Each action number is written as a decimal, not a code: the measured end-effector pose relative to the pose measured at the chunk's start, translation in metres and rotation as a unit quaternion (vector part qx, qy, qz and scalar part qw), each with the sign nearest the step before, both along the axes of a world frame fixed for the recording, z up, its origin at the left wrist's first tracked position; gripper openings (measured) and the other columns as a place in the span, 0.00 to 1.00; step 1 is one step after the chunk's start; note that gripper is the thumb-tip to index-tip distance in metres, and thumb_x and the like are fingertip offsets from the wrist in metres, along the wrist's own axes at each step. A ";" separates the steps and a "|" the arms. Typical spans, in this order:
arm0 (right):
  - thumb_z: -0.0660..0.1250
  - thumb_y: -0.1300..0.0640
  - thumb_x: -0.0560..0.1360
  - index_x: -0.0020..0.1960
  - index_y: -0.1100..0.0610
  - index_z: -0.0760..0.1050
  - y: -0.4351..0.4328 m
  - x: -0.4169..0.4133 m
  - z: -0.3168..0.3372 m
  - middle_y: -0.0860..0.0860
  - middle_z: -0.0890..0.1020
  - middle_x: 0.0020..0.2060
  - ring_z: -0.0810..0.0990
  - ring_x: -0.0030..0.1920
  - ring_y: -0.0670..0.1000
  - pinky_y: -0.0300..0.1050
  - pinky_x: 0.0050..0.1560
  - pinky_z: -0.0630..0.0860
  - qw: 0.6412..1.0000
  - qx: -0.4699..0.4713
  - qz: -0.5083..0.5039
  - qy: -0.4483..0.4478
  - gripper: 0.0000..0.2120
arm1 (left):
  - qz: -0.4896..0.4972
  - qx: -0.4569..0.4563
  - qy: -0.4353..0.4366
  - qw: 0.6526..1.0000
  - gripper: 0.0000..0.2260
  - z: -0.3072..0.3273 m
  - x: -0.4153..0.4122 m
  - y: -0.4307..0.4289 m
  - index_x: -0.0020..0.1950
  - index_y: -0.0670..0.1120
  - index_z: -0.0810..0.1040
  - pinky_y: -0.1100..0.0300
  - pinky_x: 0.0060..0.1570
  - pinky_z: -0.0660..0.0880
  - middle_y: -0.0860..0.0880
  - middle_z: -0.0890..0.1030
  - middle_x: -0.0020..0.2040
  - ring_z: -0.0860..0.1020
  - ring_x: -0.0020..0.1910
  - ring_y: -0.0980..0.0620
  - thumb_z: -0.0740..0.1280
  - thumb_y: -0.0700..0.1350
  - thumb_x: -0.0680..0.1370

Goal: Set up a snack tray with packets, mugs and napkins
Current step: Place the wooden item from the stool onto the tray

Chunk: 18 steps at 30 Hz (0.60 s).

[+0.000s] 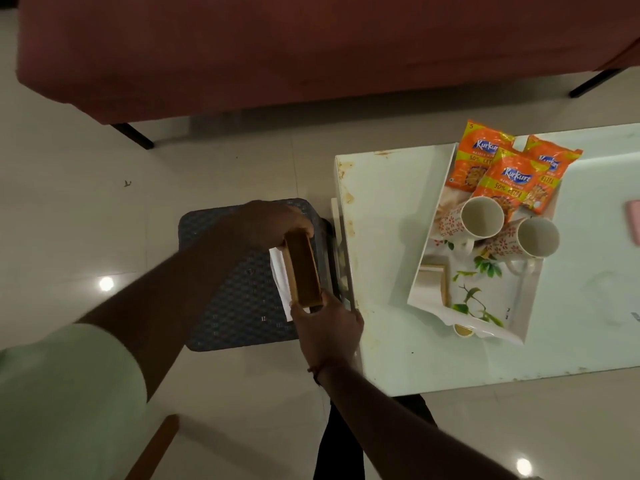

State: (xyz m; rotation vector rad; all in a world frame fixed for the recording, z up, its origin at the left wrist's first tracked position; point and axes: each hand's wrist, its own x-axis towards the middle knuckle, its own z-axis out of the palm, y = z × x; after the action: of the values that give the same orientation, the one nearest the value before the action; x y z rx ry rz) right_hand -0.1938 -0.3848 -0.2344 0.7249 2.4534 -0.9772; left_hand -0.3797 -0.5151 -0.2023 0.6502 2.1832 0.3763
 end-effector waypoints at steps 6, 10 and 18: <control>0.67 0.39 0.70 0.63 0.44 0.76 0.063 0.003 0.030 0.40 0.84 0.39 0.82 0.45 0.42 0.58 0.74 0.61 0.999 0.028 -0.004 0.028 0.23 | 0.001 0.103 0.017 0.994 0.08 0.049 0.013 0.035 0.49 0.36 0.83 0.72 0.50 0.68 0.39 0.83 0.47 0.80 0.48 0.43 0.71 0.38 0.73; 0.72 0.42 0.64 0.64 0.43 0.77 0.148 0.006 0.048 0.44 0.84 0.58 0.80 0.61 0.45 0.58 0.76 0.55 0.993 0.095 0.018 0.065 0.28 | 0.025 0.128 0.049 0.990 0.13 0.044 0.044 0.075 0.57 0.44 0.81 0.67 0.54 0.70 0.47 0.82 0.54 0.79 0.53 0.49 0.72 0.42 0.72; 0.75 0.45 0.62 0.64 0.39 0.77 0.307 0.010 0.043 0.42 0.80 0.64 0.74 0.68 0.44 0.58 0.75 0.50 0.992 0.116 0.047 -0.008 0.29 | 0.060 0.137 0.131 0.980 0.23 -0.013 0.108 0.195 0.64 0.54 0.77 0.64 0.55 0.69 0.56 0.81 0.60 0.77 0.59 0.56 0.71 0.59 0.71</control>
State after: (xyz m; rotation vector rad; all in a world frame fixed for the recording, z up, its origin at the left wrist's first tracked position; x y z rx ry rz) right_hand -0.1842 -0.0781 -0.1916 0.6805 2.5890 -0.6556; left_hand -0.2722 -0.3198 -0.2148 0.7538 2.4535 0.6987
